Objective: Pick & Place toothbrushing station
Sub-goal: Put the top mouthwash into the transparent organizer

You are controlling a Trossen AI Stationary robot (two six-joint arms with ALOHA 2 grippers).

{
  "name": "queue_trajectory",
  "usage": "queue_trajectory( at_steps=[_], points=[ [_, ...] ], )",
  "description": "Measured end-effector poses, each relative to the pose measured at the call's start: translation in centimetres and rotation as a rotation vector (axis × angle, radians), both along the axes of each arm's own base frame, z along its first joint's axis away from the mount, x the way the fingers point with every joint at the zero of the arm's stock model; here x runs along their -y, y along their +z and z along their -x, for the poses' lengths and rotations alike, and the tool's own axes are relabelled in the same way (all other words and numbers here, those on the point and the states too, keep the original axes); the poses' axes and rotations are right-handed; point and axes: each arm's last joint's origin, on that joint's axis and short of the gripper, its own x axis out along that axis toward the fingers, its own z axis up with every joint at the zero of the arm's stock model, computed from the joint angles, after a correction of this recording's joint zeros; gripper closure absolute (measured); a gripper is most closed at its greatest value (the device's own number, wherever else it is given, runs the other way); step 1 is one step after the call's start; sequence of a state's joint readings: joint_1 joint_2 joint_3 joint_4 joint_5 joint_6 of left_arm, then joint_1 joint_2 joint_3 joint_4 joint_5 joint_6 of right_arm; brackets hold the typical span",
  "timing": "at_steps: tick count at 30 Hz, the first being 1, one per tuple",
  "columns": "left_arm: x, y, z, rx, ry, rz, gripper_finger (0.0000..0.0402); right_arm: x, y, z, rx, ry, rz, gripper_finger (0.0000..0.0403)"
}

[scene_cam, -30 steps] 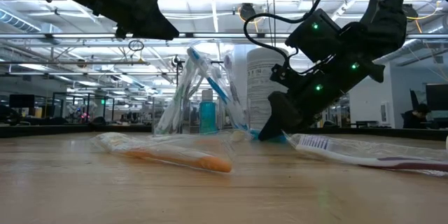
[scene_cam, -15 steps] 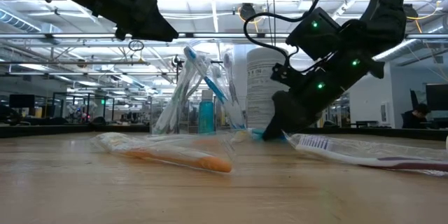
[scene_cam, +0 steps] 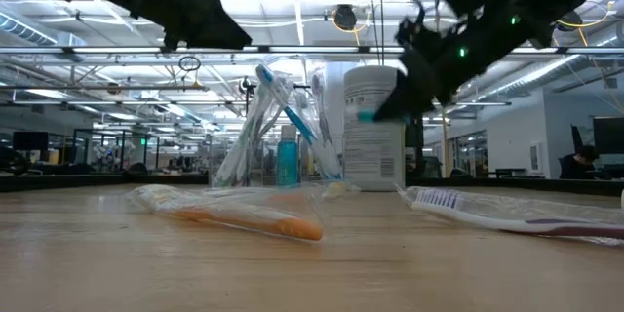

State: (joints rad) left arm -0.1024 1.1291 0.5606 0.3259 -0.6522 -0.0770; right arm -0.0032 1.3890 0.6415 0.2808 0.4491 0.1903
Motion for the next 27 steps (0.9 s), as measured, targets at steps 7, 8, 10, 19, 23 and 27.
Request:
queue_trajectory(
  at_steps=[7,8,10,19,23,27],
  points=[
    [0.2,1.7,0.1,0.164,-0.068,0.052,0.0259,-1.2,4.2,-0.4,0.205,0.238,0.276,0.0240],
    [0.2,1.8,0.0,0.178,-0.108,0.063,0.0259,-1.5,4.4,-0.5,0.216,0.299,0.313,0.0238],
    [0.2,2.1,-0.1,0.215,-0.202,0.099,0.0259,-1.9,4.4,-0.8,0.241,0.374,0.349,0.0235],
    [0.0,0.8,-1.7,0.230,-0.400,0.234,0.0258,-2.6,2.2,-2.4,0.201,0.429,0.475,0.0239],
    [0.0,-0.2,-2.8,0.242,-0.432,0.268,0.0251,-2.6,1.8,-3.2,0.187,0.423,0.542,0.0239],
    [-0.6,-1.4,-3.4,0.198,-0.396,0.280,0.0222,-2.7,2.0,-3.6,0.166,0.384,0.574,0.0239]
  ],
)
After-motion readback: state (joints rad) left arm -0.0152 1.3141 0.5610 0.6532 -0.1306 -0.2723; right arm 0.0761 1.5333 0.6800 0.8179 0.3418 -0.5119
